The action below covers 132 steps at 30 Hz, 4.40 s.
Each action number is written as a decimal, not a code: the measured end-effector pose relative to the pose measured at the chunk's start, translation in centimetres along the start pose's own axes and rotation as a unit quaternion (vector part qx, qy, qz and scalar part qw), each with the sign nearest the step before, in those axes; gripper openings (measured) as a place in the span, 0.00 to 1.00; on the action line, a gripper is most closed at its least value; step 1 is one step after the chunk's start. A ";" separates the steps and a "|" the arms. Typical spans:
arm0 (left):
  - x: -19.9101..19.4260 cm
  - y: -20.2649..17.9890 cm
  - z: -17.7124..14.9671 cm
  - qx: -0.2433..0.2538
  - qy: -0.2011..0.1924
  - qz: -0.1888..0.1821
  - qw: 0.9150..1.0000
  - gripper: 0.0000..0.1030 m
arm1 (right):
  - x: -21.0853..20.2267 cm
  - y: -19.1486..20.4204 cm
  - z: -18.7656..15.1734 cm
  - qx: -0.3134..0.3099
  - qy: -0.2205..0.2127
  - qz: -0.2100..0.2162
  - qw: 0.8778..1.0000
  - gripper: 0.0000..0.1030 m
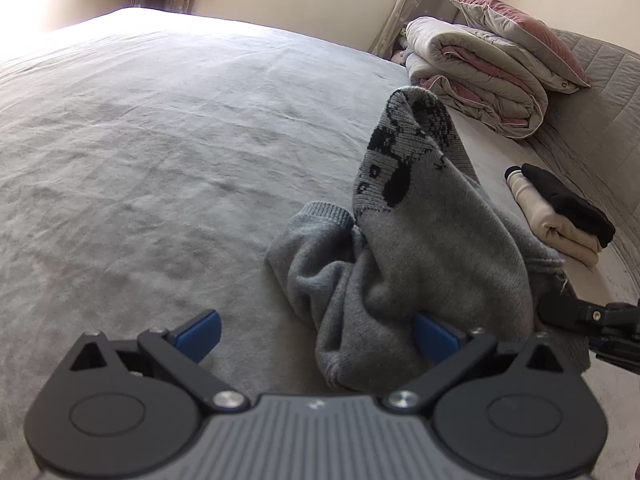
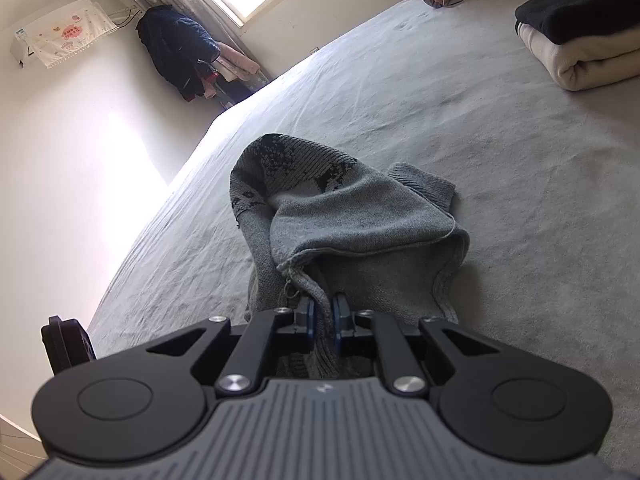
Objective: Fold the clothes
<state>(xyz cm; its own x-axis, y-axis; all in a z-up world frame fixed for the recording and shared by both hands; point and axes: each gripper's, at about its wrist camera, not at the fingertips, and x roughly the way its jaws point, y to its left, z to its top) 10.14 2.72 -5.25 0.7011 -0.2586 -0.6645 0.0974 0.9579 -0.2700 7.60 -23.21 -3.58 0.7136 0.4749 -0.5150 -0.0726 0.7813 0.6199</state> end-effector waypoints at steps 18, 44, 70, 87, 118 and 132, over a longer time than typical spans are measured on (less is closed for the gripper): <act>-2.3 -5.2 -1.9 0.061 -0.032 -0.107 0.992 0.52 | -7.1 0.1 0.5 -0.012 -0.086 -0.038 0.995 0.07; -8.3 1.9 2.4 0.002 -0.166 0.058 0.984 0.05 | -1.9 1.4 -1.2 -0.003 -0.041 -0.020 0.999 0.58; -7.8 3.1 3.0 -0.009 -0.139 0.066 0.988 0.20 | -6.4 4.8 -3.7 -0.057 0.083 0.156 0.983 0.05; -2.9 0.1 1.0 -0.076 -0.006 -0.091 0.993 0.55 | -4.0 5.1 -6.4 -0.104 0.158 0.097 0.977 0.06; -6.8 -9.2 -8.0 0.246 -0.002 -0.236 0.940 0.04 | -6.4 2.6 -2.2 -0.096 0.005 -0.015 0.995 0.65; -8.6 -6.8 -10.5 0.254 0.043 -0.239 0.936 0.30 | -2.2 6.3 -3.3 -0.156 0.013 -0.018 0.988 0.65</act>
<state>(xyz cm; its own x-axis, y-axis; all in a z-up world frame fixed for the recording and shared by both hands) -3.96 -2.89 -5.05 0.4345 -0.6615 -0.6112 0.7241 0.6601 -0.1998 3.28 -17.99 -0.51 0.7024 0.4514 -0.5503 -0.2608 0.8826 0.3911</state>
